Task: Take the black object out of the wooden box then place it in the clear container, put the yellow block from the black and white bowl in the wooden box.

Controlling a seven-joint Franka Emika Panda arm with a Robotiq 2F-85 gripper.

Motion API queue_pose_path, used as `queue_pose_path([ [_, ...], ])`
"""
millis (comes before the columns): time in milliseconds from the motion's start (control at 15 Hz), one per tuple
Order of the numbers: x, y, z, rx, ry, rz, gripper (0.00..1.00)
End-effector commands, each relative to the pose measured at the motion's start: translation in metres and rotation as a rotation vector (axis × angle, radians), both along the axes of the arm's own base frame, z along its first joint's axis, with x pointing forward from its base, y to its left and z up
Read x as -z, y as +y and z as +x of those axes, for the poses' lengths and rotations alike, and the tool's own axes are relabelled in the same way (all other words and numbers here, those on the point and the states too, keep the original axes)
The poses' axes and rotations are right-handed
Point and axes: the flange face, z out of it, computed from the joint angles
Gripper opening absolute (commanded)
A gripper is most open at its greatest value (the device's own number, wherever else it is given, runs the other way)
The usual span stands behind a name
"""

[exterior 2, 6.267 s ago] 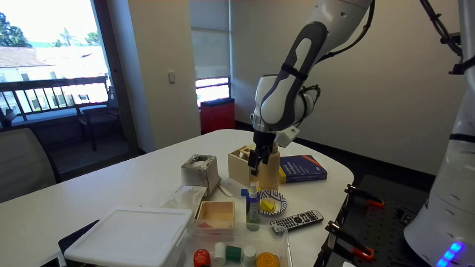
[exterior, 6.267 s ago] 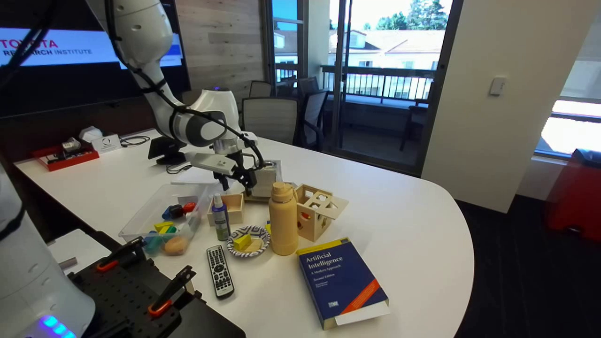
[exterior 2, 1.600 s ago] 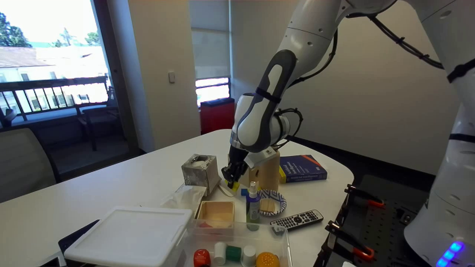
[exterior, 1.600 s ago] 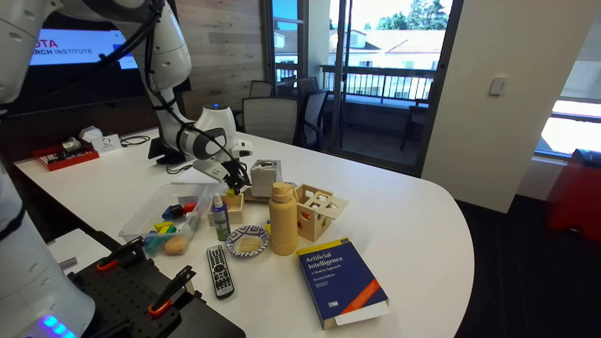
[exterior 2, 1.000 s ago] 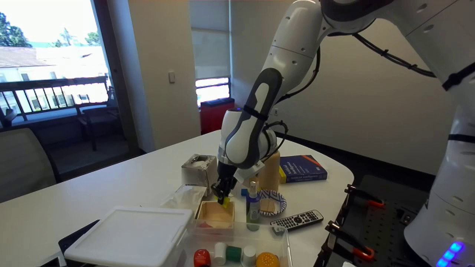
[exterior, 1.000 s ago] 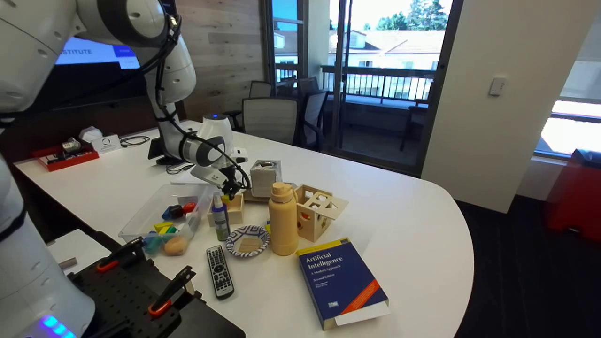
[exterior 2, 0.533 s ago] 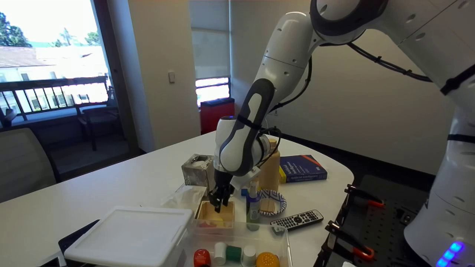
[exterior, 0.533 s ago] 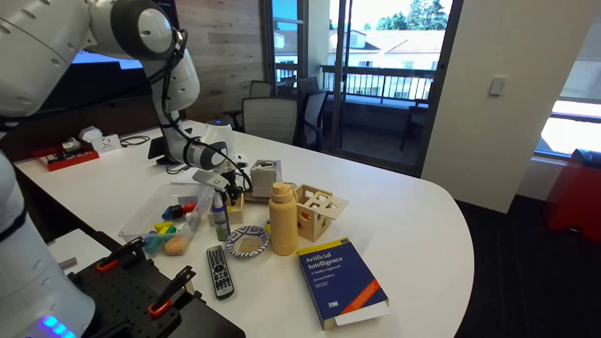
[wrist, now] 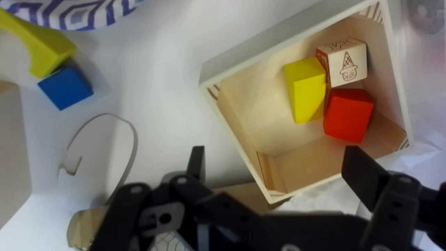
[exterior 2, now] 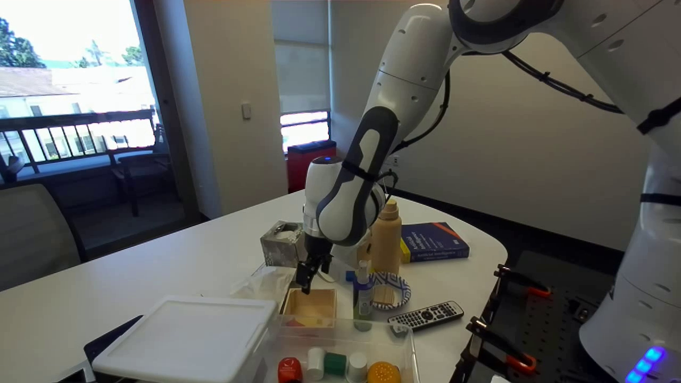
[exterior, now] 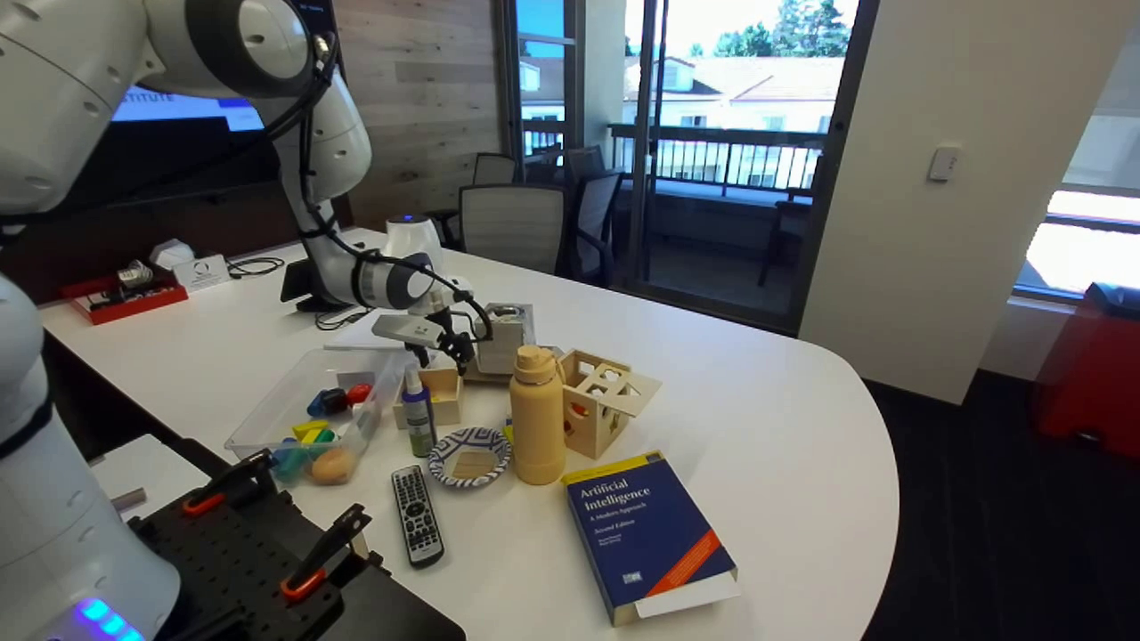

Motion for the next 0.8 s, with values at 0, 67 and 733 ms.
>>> queue_pose_path([
  [0, -0.053, -0.002, -0.017, -0.074, -0.014, -0.061, 1.00],
  [67, -0.065, -0.003, -0.021, -0.089, -0.026, -0.082, 1.00],
  [733, -0.160, -0.008, -0.052, -0.195, -0.025, -0.126, 1.00],
])
